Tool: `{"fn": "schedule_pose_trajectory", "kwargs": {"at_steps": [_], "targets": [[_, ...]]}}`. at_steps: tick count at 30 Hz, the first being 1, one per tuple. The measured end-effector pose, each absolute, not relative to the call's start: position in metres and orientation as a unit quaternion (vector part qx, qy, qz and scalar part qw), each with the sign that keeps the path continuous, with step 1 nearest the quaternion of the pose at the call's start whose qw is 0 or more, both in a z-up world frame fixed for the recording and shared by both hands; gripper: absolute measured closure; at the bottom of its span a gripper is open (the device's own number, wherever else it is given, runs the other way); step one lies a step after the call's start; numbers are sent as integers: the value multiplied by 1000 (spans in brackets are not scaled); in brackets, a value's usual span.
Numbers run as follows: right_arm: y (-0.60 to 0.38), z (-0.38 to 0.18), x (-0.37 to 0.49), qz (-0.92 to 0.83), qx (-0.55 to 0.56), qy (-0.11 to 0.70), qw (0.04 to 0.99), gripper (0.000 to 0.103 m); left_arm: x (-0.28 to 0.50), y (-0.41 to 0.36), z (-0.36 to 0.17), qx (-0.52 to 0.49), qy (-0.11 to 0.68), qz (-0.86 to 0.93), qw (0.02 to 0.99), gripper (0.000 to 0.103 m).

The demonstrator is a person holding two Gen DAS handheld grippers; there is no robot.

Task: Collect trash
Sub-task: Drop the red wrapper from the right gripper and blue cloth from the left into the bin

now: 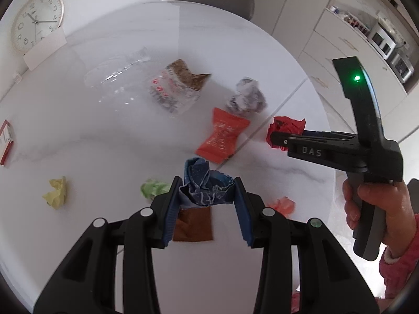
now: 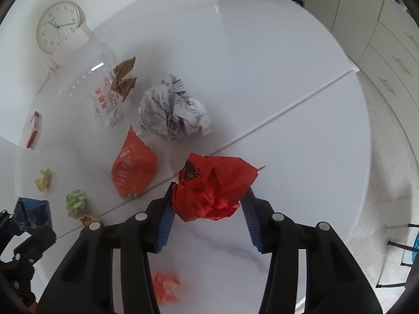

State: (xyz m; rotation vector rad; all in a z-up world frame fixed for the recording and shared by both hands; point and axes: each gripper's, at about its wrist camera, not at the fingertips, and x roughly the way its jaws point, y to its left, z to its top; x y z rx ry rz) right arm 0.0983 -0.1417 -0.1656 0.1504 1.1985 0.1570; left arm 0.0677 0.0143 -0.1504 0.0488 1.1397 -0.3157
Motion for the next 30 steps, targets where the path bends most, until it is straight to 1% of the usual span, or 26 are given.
{"fn": "schedule_pose_trajectory", "kwargs": {"at_steps": [6,12,18,26,27,29,30], "targets": [[-180,-141,38,55,78,552,829,54,45,-16,-138,41,526,-189,828,64],[-224,-142,-31,5,74,566,821,54,18,-53,-134,59,523,-230,818,64],[-264,-158,-84,-40,100,581,807,54,-12,-102,-135,90,523,-284,799,64],[-287,-196,-112,-58,112,611,782,52,-38,-151,-137,132,520,-329,777,64],[-289,-202,-114,-59,113,617,777,50,-40,-156,-139,135,522,-332,774,64],[-292,-208,-118,-66,110,622,772,36,-46,-165,-141,142,526,-338,767,64],[-293,-209,-121,-69,109,623,772,32,-48,-170,-143,145,528,-340,764,64]]}}
